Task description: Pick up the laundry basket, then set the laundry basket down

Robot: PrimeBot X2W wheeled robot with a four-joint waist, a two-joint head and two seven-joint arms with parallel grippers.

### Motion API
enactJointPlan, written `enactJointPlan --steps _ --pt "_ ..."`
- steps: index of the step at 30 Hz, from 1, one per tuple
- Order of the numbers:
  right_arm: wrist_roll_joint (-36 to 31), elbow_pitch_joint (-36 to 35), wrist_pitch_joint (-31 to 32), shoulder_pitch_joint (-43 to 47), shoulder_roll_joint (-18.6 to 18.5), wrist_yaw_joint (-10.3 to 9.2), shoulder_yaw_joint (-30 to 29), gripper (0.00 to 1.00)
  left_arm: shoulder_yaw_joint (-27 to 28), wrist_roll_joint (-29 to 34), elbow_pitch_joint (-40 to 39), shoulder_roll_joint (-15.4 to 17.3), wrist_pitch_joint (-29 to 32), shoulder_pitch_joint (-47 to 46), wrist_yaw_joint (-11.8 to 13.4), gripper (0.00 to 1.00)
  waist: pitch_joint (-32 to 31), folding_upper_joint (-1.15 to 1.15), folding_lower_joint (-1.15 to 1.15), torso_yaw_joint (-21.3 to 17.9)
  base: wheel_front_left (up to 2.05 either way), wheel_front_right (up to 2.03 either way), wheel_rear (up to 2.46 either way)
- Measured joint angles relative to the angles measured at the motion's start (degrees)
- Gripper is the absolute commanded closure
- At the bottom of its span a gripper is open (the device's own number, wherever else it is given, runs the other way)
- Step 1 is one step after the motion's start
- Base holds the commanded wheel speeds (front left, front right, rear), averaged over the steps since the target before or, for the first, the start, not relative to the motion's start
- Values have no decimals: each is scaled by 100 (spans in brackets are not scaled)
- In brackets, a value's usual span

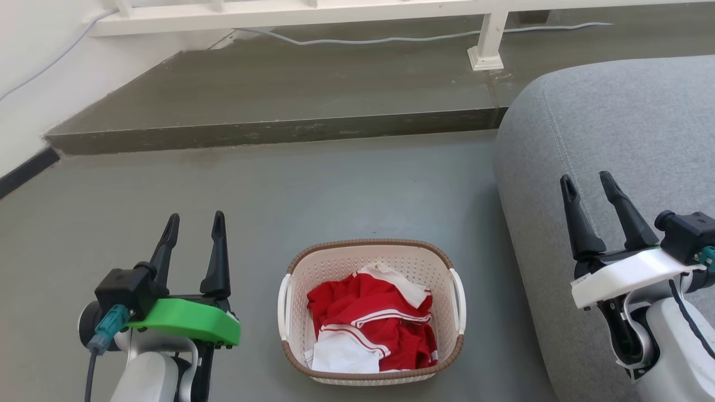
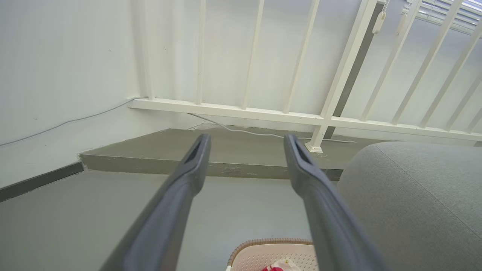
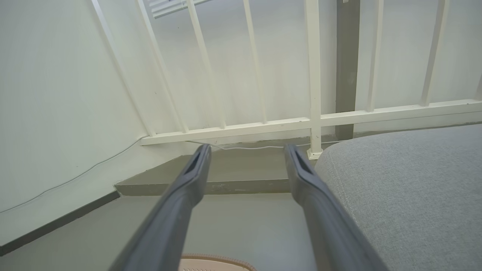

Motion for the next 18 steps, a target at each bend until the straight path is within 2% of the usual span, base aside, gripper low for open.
enactJointPlan --steps 18 --pt "-268 -27 0 122 218 177 -216 0 111 176 -46 -83 0 84 -214 0 30 0 0 -24 0 0 0"
